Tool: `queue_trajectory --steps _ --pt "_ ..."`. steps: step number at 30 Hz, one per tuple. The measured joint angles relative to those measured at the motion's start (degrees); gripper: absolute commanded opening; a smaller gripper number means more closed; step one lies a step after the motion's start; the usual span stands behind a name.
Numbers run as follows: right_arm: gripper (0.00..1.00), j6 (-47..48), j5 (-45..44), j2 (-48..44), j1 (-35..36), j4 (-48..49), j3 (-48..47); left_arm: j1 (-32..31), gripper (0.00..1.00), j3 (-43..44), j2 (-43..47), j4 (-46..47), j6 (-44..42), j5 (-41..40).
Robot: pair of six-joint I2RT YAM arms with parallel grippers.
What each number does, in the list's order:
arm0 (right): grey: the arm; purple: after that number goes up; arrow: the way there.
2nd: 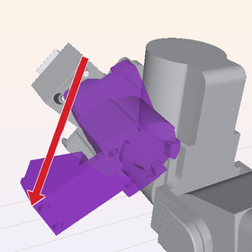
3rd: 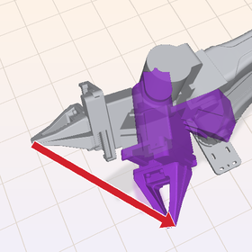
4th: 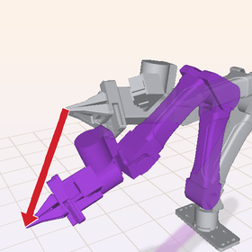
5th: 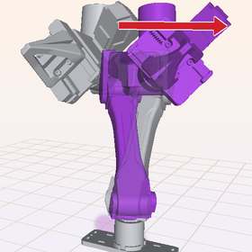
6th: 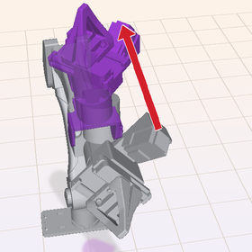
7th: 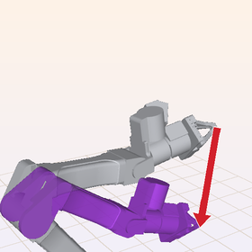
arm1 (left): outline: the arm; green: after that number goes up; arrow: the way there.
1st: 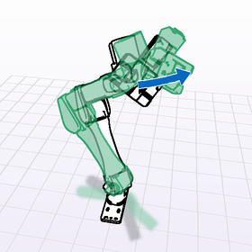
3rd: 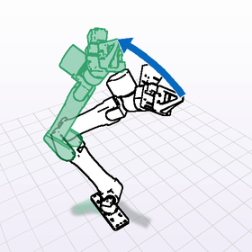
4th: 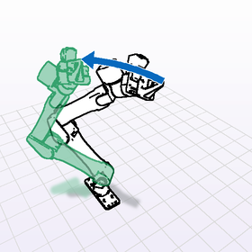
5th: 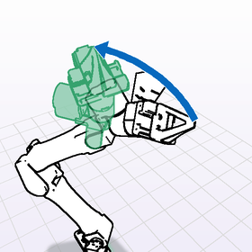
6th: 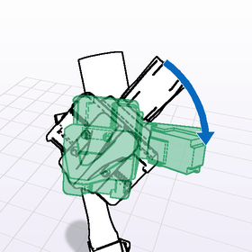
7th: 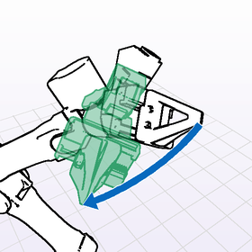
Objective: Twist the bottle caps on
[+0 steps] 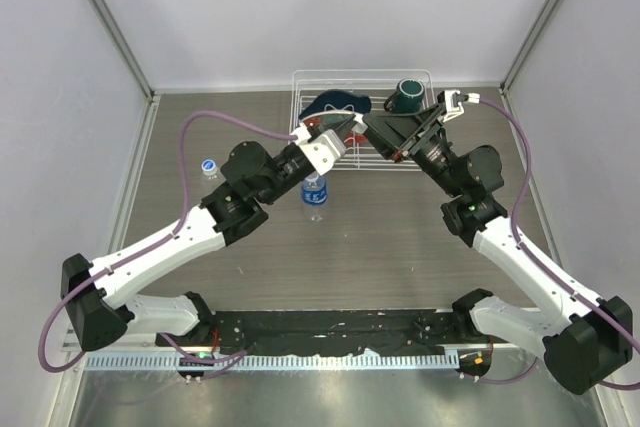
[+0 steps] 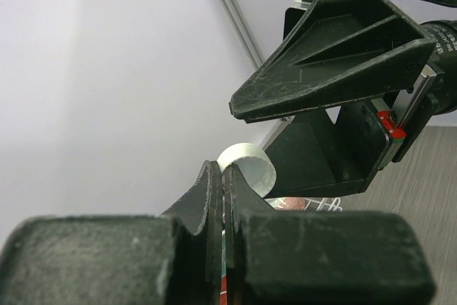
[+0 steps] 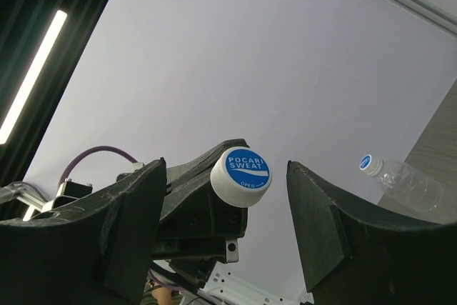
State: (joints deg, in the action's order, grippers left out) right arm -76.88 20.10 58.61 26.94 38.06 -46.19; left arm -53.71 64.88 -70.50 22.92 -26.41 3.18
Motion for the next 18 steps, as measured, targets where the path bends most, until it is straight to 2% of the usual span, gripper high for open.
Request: queue_trajectory --steps 9,13,18 --pt "0.65 -1.16 0.00 1.07 0.00 2.49 0.00 -0.74 0.00 -0.09 0.00 0.02 1.57 -0.13" --pt "0.57 -1.86 0.02 1.70 0.00 3.34 0.00 -0.92 0.00 -0.20 0.00 0.04 2.03 -0.15" --pt "0.50 -2.40 0.07 1.84 0.02 3.87 0.00 -1.03 0.00 -0.26 0.00 0.66 2.19 -0.11"
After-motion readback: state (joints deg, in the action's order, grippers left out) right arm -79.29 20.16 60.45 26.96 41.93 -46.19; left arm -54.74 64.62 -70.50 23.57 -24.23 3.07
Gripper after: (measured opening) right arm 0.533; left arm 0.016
